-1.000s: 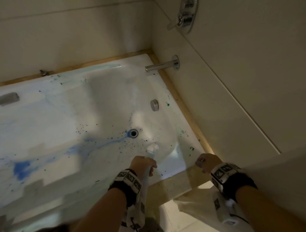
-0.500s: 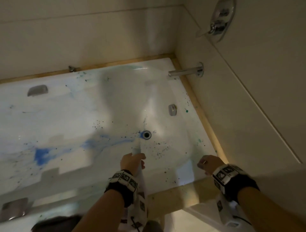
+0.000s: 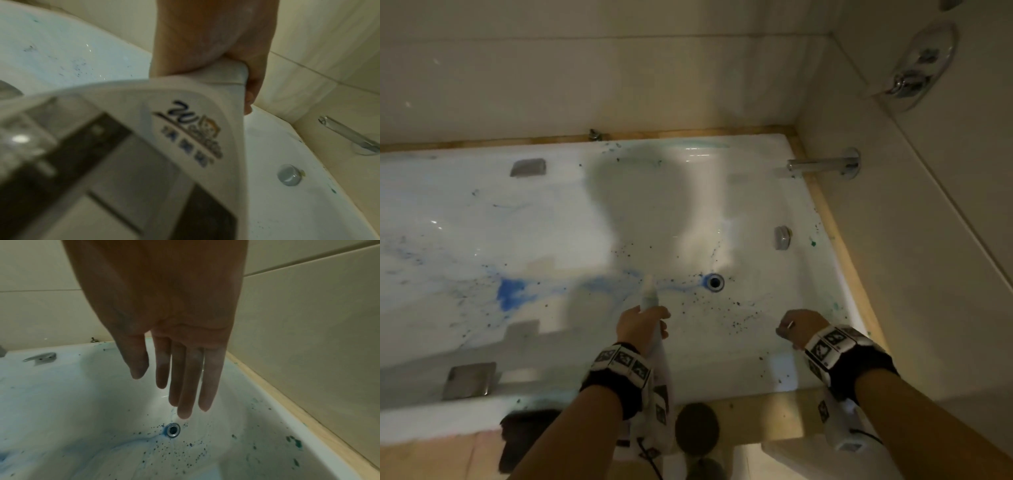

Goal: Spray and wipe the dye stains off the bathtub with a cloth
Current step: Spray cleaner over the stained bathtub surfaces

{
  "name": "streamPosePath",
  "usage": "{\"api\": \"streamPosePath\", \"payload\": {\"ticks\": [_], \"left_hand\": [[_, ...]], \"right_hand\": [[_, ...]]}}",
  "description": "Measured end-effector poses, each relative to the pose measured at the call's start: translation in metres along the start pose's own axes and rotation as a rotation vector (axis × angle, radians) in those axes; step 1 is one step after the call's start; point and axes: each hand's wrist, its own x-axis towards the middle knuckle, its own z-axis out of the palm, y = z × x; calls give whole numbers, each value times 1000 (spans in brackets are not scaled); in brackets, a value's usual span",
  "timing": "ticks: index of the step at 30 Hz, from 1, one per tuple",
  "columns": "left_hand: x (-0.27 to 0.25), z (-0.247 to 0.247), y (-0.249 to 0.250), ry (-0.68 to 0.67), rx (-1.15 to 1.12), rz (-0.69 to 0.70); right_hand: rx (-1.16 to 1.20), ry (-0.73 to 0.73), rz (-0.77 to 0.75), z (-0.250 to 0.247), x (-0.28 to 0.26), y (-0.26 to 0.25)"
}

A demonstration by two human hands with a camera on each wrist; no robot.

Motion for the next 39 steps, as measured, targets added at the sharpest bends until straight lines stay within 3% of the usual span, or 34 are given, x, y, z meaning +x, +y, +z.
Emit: {"api": "streamPosePath", "payload": {"ticks": [4, 9, 12, 16, 19, 23, 26, 33, 39], "left_hand": [[-13, -33, 3, -13, -57, 104], [-40, -87, 19, 53, -103, 290], [-63, -133, 34, 61, -163, 378], [-93, -214, 53, 106, -227, 493], [-121, -279, 71, 127, -285, 578], [-154, -361, 90, 157, -359, 670], [-167, -417, 94, 249, -327, 738], [-134, -525, 80, 531, -280, 659], [-98, -608, 57, 740, -252, 423]], "right_hand": [[-191, 24, -72, 1, -9, -54], [-48, 140, -316, 6, -41, -151], [149, 52, -486, 28, -86, -201], [54, -196, -572, 76, -143, -269], [19, -203, -625, 111, -171, -326], [152, -197, -739, 136, -207, -413], [66, -176, -821, 152, -235, -475], [-92, -75, -904, 198, -258, -588], [-308, 56, -925, 240, -251, -693]]}}
